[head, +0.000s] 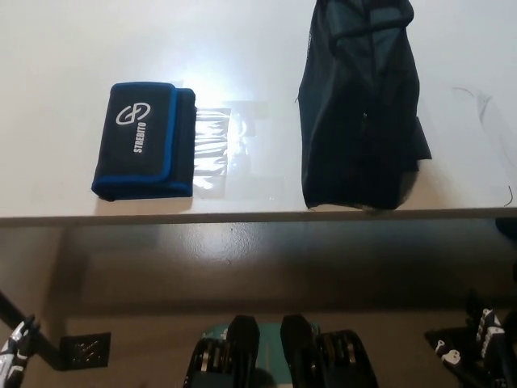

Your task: Use both hands to pick up the lunch bag on the right hand side and smoothly move it near the note book on the left hand side

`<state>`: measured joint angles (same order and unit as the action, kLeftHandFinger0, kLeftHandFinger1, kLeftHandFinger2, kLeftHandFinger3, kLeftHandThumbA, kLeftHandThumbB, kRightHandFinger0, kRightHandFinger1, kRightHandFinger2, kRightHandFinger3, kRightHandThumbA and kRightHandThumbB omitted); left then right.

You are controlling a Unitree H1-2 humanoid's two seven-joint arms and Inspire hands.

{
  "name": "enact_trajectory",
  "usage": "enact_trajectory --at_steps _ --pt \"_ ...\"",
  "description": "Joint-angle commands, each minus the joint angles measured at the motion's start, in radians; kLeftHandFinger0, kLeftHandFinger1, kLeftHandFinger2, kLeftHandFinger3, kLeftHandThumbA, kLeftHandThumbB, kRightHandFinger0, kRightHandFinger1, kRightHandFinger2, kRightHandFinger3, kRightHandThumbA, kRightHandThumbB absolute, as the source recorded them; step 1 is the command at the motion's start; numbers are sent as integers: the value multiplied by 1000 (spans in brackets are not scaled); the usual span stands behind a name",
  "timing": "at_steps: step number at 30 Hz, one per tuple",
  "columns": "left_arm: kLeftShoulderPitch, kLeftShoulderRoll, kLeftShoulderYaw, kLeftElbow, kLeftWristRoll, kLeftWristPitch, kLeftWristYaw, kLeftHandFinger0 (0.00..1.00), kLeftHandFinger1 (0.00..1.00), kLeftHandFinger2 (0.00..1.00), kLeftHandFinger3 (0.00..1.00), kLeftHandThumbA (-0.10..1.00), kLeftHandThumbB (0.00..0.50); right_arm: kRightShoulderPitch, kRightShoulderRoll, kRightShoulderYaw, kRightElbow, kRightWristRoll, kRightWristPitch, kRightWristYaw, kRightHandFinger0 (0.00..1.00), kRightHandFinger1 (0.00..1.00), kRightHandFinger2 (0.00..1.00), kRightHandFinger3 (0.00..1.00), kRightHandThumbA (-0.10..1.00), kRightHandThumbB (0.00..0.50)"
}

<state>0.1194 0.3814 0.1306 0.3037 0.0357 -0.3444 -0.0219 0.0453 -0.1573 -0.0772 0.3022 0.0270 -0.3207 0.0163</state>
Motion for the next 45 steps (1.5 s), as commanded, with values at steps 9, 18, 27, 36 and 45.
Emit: enact_trajectory --at_steps 9,18,27,36,45 --pt "34 33 -20 -320 18 -59 -52 1000 1000 1000 1000 1000 395 14 -33 -20 -316 9 -119 13 1000 1000 1000 1000 962 180" --pt "16 12 -37 -562 -92 -22 -88 1000 1000 1000 1000 1000 388 19 -35 -34 -463 13 -97 4 1000 1000 1000 1000 944 167" --pt "-158 -31 -80 -692 -94 64 -104 1000 1000 1000 1000 1000 374 -34 -40 -54 -556 26 -26 -3 1000 1000 1000 1000 991 194" --pt "-405 -72 -131 -673 -52 233 -114 1000 1000 1000 1000 1000 358 -228 -74 -90 -476 81 31 2 1000 1000 1000 1000 1000 190" --pt "-623 -161 -149 -520 -135 383 -112 1000 1000 1000 1000 1000 342 -410 -96 -107 -340 194 126 31 1000 1000 1000 1000 1000 189"
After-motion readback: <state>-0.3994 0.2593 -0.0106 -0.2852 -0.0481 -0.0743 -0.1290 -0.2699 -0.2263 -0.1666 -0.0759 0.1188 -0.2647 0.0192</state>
